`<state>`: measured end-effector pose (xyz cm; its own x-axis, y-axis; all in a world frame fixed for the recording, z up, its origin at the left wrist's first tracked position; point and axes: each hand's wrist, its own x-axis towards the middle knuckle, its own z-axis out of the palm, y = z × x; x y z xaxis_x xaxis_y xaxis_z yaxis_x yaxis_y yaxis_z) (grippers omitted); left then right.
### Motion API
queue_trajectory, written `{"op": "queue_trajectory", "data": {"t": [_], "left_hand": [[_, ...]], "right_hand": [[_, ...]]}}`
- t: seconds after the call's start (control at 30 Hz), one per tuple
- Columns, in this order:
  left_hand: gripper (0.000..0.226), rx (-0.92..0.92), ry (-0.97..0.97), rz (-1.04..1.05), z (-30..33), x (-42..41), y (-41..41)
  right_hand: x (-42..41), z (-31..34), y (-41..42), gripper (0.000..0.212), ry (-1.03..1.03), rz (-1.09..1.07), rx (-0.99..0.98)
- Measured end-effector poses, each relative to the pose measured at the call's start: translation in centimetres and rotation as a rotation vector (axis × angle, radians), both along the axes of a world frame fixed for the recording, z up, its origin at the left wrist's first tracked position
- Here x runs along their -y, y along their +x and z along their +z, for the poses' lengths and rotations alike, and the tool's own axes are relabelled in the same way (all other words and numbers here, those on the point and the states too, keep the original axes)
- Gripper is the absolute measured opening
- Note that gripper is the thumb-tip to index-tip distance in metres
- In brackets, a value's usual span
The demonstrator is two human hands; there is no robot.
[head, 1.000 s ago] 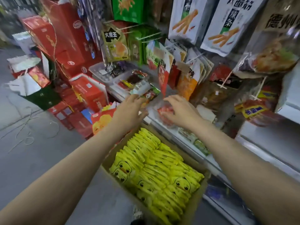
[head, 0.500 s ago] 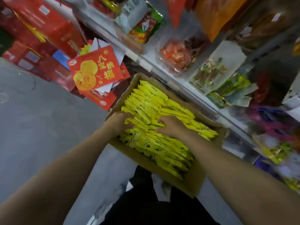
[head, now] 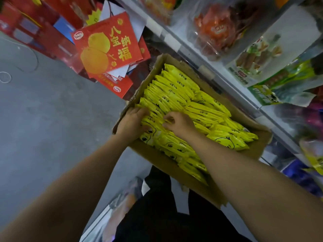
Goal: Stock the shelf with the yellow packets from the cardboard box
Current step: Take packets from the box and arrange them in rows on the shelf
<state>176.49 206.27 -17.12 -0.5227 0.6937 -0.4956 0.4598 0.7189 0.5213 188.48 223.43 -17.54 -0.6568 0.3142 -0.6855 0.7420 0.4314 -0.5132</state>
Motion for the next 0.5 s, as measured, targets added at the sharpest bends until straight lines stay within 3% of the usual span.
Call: {"op": "queue_trajectory", "data": {"t": [0.3,0.5], "left_hand": [[0.052,-0.007,-0.082,-0.039,-0.8,0.7,0.5],[0.031,-0.014,-0.127,0.060,-0.5,1.0,0.9]], "right_hand": [[1.4,-1.8,-1.2,0.021,0.224,0.040,0.004],[0.2,-0.5,-0.8,0.012,-0.034,-0.131,0.000]]}}
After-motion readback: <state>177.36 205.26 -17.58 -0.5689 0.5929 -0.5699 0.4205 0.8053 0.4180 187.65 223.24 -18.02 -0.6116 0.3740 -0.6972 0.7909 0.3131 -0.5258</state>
